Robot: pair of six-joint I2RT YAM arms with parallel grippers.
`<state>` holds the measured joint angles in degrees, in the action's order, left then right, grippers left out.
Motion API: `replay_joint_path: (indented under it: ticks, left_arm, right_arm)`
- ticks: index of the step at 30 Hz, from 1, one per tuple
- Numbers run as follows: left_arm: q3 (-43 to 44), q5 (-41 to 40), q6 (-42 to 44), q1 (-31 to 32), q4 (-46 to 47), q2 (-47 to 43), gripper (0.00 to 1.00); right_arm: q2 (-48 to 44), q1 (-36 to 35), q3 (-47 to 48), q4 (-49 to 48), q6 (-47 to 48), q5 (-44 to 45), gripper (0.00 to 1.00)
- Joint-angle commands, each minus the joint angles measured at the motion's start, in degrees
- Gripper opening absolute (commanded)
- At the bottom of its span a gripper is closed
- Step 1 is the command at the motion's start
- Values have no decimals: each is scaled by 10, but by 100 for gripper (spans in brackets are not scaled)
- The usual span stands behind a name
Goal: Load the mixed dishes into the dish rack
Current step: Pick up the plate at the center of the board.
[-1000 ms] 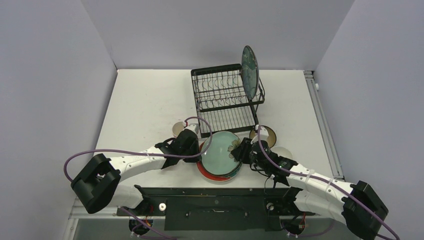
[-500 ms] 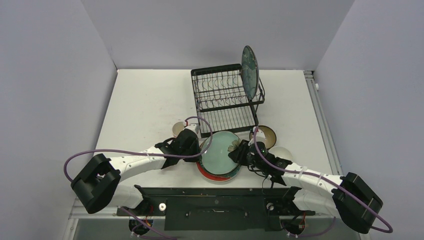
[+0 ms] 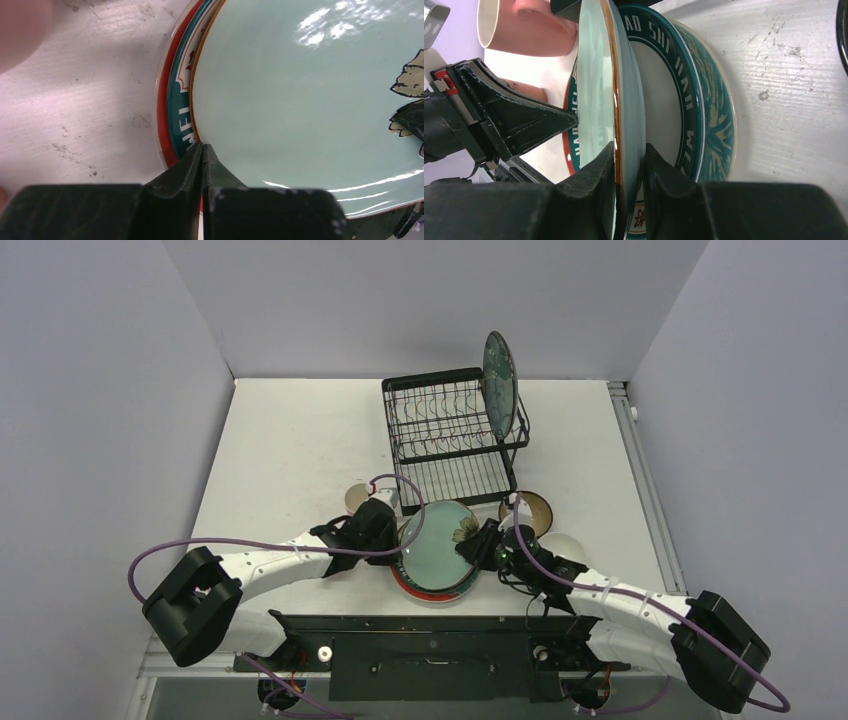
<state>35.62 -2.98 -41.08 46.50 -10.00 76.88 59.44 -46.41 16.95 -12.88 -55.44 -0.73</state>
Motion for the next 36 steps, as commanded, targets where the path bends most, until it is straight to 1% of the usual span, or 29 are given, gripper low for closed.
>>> replay_joint_path:
  ticks: [1, 6, 12, 18, 26, 31, 36]
  left_arm:
    - [1, 18, 5, 5, -13, -7, 0]
    - [4, 20, 3, 5, -17, -20, 0]
    - [8, 23, 2, 5, -25, -34, 11]
    - [16, 25, 1, 4, -38, -47, 24]
    - [35, 23, 6, 5, -66, -83, 31]
    - [58, 22, 20, 4, -92, -110, 36]
    - [75, 27, 44, 5, -118, -138, 46]
  right_arm:
    - [-29, -10, 0, 5, 7, -13, 0]
    - [-54, -10, 3, 25, 10, -2, 0]
    - [-80, -11, 11, 57, 17, 6, 0]
    - [-115, -11, 30, 120, 37, 45, 0]
    - [-164, -13, 65, 199, 61, 71, 0]
    - [-193, -15, 78, 231, 67, 73, 0]
    - [-222, -15, 106, 289, 83, 82, 0]
